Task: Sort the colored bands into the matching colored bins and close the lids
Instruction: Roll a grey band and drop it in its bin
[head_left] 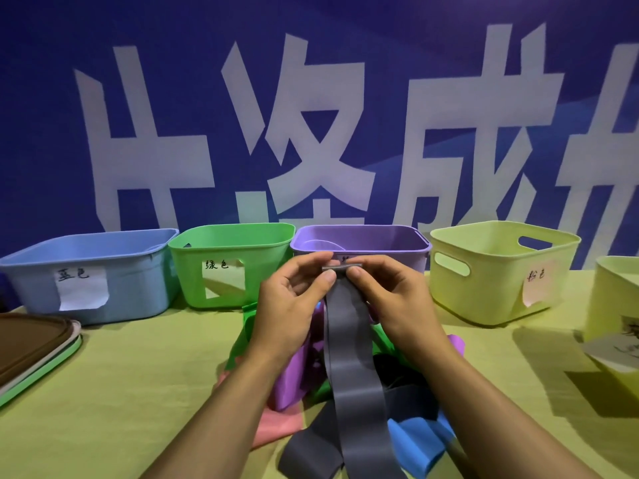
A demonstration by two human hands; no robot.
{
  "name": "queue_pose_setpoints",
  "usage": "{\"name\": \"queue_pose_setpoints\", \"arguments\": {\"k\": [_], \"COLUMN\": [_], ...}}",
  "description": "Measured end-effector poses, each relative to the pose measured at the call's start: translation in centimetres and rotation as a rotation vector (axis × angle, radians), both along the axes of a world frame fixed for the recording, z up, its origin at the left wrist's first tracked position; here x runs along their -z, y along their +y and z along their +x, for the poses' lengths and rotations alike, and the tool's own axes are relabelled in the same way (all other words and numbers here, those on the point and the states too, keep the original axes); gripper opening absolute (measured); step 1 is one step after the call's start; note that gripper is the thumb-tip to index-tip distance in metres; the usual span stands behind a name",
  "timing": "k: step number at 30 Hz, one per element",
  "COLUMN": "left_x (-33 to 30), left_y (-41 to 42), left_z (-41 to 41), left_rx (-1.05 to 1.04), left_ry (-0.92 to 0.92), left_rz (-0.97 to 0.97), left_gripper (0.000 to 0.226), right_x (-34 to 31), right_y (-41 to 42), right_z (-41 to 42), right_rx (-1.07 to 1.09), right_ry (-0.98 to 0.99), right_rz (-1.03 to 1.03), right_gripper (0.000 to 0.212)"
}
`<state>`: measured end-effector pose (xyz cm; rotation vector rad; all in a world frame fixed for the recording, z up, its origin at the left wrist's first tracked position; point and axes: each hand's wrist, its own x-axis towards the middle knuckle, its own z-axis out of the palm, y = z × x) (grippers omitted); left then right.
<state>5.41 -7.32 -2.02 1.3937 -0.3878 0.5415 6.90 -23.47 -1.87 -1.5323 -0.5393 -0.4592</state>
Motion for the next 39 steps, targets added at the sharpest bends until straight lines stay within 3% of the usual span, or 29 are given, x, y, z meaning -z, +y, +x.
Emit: {"name": "queue_pose_setpoints", "arguments": {"k": [5, 13, 19, 28, 33, 39], "left_x": [0.1, -0.2, -0.2, -0.3, -0.2, 0.0], "left_y": [-0.5, -0.3, -0.5, -0.8, -0.8, -0.8], "left_z": [-0.3, -0.1, -0.2, -0.4, -0.4, -0.4], "left_rx": [-0.012, -0.049, -0.032, -0.001, 0.010, 0.008], "left_ry": [0.048, 0.068, 0.054, 0.048, 0.132, 0.185], "left_rz": [0.023, -0.034, -0.003, -0.018, -0.027, 0.009], "left_gripper": [0.034, 0.019, 0.018, 0.022, 0.050, 0.039], "right_x": [-0.2, -0.3, -0.5, -0.5, -0.6, -0.3], "right_y": [-0.1, 0.2, 0.4, 0.5, 0.3, 0.4], "right_z": [-0.2, -0.6, -0.7, -0.8, -0.8, -0.6], "right_rx": [-0.041, -0.093, 0.023, 0.016, 0.007, -0.011], "right_ry": [-0.019, 0.073, 0.174, 0.159, 0.148, 0.118], "right_rz": [0.021, 0.038, 0.059, 0.083, 0.117, 0.135], "right_gripper": [0.016, 0.020, 0.060, 0.029, 0.028, 0.024]}}
